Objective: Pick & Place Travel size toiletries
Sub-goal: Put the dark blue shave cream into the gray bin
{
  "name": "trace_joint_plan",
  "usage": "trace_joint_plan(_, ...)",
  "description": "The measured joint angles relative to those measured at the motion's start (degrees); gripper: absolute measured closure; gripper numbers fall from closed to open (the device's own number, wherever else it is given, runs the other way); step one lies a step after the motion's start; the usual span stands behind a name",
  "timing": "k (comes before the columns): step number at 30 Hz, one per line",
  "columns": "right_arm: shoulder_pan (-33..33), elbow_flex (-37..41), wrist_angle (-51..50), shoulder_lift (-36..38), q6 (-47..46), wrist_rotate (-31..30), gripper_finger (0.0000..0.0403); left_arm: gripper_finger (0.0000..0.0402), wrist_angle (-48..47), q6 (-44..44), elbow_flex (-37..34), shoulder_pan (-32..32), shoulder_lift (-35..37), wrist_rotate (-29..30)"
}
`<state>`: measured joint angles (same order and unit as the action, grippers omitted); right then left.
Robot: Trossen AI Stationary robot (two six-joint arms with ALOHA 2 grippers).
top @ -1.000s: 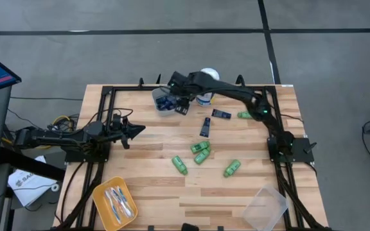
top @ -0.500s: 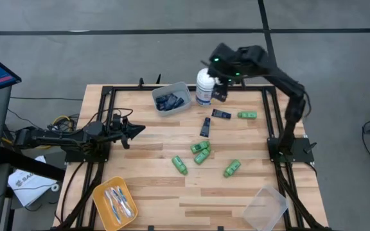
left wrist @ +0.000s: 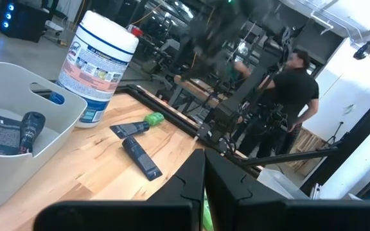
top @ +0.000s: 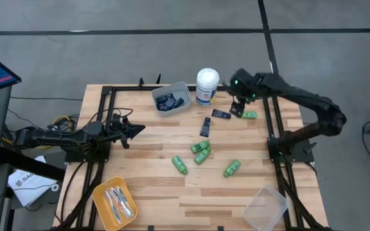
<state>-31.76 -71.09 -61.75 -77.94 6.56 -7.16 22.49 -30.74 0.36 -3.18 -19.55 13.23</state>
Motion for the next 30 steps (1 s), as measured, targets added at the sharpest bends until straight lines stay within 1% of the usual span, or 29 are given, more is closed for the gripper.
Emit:
trace_joint_plan(3,-0.03,9.3,8.53,-0.49,0.4,0.67,0.0164,0.04,0.08,0.0,0.0,0.0,0.0,0.0)
trace_joint_plan(5,-0.18,13.0,12.94,-2.33,1.6,2.3,0.0164,0.04,0.35,0.0,0.0,0.0,0.0,0.0)
trace_joint_plan(7,-0.18,14.72,15.63,-5.08,2.95,3.53,0.0164,0.04,0.4,0.0,0.0,0.02,0.0,0.0)
trace_joint_plan(15,-0.25,11.84,17.05,-17.31,7.9,3.69,0.0164,0.04,0.73,0.0,0.0,0.0,0.0,0.0)
trace_joint_plan(20,-0.23,9.55,17.17,-22.93,8.47,3.65,0.0165,0.04,0.85,0.0,0.0,0.01,0.0,0.0)
trace_joint_plan(24,-0.23,9.12,17.24,-26.26,8.42,1.89,0.0168,0.04,0.95,0.0,0.0,0.0,0.02,0.02)
trace_joint_plan(27,-0.23,8.84,17.13,-27.73,8.44,1.81,0.0182,0.04,1.07,0.0,0.0,0.0,0.01,0.01)
trace_joint_plan(30,-0.23,8.84,17.0,-27.9,8.46,1.97,0.0214,0.04,1.19,0.0,0.0,0.0,0.0,0.0)
